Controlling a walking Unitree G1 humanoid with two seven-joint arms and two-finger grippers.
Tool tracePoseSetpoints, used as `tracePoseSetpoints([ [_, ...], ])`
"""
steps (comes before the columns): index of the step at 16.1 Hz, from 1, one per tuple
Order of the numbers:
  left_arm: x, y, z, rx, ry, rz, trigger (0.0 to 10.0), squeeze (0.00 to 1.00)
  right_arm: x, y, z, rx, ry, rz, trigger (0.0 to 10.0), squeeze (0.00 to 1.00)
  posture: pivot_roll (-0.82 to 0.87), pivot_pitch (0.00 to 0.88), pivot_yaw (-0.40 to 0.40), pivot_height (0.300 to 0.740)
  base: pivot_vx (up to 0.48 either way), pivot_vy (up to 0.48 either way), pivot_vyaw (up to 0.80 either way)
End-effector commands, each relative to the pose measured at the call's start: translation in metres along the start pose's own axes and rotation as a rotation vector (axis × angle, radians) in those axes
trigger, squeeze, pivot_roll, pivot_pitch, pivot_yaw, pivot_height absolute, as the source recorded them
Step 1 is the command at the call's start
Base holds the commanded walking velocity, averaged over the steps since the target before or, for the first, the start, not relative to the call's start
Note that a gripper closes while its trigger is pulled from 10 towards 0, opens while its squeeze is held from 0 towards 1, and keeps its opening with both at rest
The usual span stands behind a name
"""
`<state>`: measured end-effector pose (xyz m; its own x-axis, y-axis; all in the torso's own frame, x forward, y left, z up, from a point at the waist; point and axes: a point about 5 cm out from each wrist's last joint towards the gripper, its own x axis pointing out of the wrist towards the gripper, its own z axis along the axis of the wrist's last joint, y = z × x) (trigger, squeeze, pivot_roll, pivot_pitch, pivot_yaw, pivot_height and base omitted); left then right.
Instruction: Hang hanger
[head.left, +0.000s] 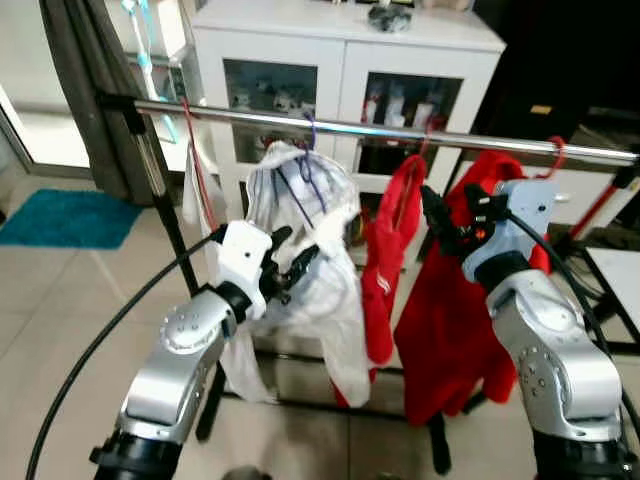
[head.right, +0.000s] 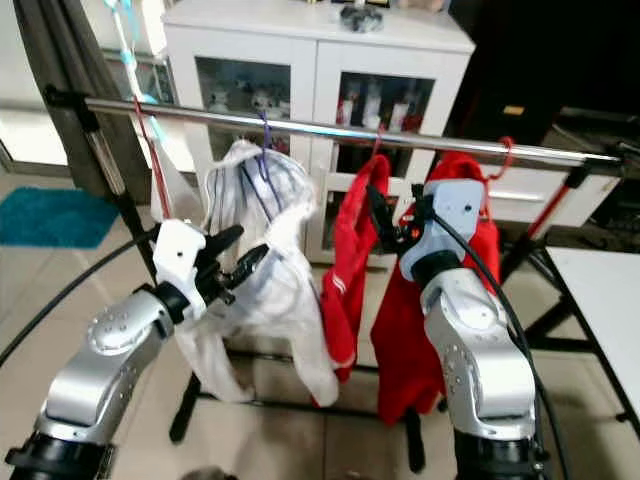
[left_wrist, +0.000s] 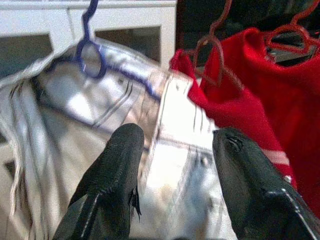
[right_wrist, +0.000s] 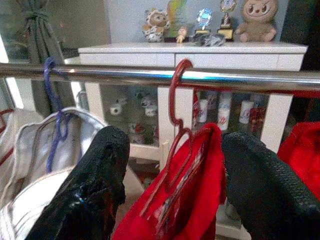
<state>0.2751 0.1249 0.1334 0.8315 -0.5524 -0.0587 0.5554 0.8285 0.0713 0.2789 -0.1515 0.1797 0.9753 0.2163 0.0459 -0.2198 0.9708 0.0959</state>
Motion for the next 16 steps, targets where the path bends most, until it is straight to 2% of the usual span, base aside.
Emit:
tracePoseSetpoints([
  [1,-0.001,0.004,0.001,0.003,0.008,0.026,10.0,0.0,-0.001,0.004,-0.004,-0.006,0.023,0.011,10.0,0.0,0.03,0.0,-0.027,0.723,0.0,0.0,0.0],
  [5,-0.005,0.006,-0.002,-0.003,0.029,0.045,10.0,0.0,-0.012,0.004,-0.017,0.01,0.064,-0.027,10.0,0.0,0.03,0.0,-0.018,0.723,0.0,0.0,0.0],
  [8,-0.009,0.015,-0.003,-0.069,0.034,0.157,10.0,0.0,-0.021,0.008,-0.033,0.002,0.122,-0.011,10.0,0.0,0.03,0.0,-0.02,0.723,0.0,0.0,0.0],
  [9,-0.01,0.019,-0.004,-0.097,0.034,0.203,10.0,0.0,-0.026,0.007,-0.045,-0.017,0.18,-0.02,10.0,0.0,0.03,0.0,-0.021,0.723,0.0,0.0,0.0],
  [13,-0.01,0.018,-0.009,-0.096,0.062,0.212,10.0,0.0,-0.032,0.006,-0.06,0.018,0.25,-0.055,10.0,0.0,0.02,0.0,-0.022,0.723,0.0,0.0,0.0],
  [16,-0.011,0.014,-0.011,-0.073,0.075,0.204,10.0,0.0,-0.035,0.008,-0.068,0.0,0.287,-0.049,10.0,0.0,0.02,0.0,-0.027,0.723,0.0,0.0,0.0],
])
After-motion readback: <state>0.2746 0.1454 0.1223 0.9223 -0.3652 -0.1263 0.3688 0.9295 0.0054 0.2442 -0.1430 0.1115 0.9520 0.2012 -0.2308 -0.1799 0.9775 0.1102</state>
